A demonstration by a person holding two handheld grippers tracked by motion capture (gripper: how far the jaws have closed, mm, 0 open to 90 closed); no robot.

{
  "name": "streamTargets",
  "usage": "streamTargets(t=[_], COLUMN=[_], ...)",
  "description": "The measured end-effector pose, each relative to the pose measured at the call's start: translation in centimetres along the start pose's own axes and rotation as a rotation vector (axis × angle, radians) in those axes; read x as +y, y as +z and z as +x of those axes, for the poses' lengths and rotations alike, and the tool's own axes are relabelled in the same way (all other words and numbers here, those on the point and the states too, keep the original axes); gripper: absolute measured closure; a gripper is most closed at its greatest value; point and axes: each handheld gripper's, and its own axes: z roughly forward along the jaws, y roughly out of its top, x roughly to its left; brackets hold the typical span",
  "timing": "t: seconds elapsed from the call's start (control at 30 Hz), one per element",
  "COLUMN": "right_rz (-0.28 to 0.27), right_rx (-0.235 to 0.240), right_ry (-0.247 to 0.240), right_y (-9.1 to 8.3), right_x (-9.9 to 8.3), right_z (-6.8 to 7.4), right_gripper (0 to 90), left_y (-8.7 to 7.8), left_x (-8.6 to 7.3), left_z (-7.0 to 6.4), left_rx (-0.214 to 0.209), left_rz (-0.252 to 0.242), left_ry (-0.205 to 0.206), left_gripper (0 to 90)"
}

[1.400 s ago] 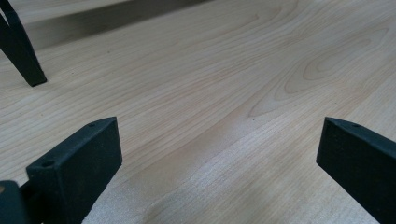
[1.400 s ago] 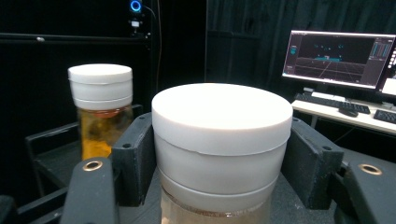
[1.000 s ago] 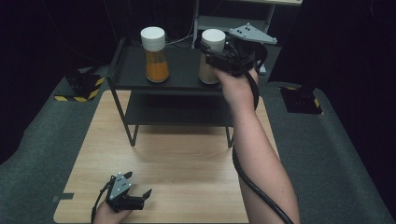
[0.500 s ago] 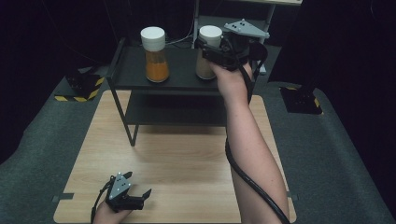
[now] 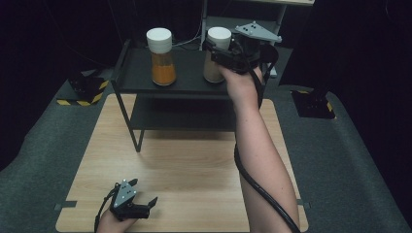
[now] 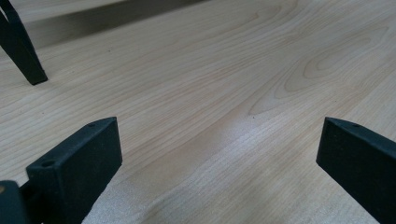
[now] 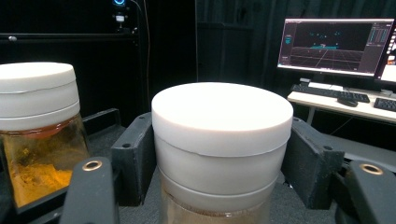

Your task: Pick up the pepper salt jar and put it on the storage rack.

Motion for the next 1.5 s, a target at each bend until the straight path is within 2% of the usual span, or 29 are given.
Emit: streamTargets(t=[0.37,0.43,0.6,0.7,0.77,1.1,1.5], right_rz=[0.007,0.008,0.005,0.008,0.014,-0.013,-0.040], right_rx=[0.006,0.010,-0.006,0.000,0.011,0.039,0.073], right_ry=[0.001,0.005,0.028,0.034,0.033,0.024,0.025], right_y=[0.1,0.1,0.2,0.2,0.1,-1.9,-5.2], right_x=[0.2,0.2,0.1,-0.1,-0.2,-1.1,-2.7], right_z=[-0.2,-0.2,0.0,0.1,0.0,-0.1,0.0], right_gripper=[32.4,29.4,11.7,2.7,0.0,0.0,0.0], left_y=[-0.1,-0.1,-0.1,-0.1,-0.1,0.0,0.0], left_x=[-0.1,0.0,0.0,0.0,0.0,0.1,0.1], left_z=[0.1,0.1,0.1,0.1,0.1,-0.1,-0.3], left_rx=[-0.001,-0.002,-0.004,-0.002,-0.002,0.003,0.005], left_rz=[-0.002,-0.001,0.001,0.002,0.003,0.006,0.005], left_ry=[-0.002,-0.005,-0.001,0.003,0.004,0.011,0.018], left_gripper=[0.3,0.3,0.3,0.3,0.3,0.3,0.3])
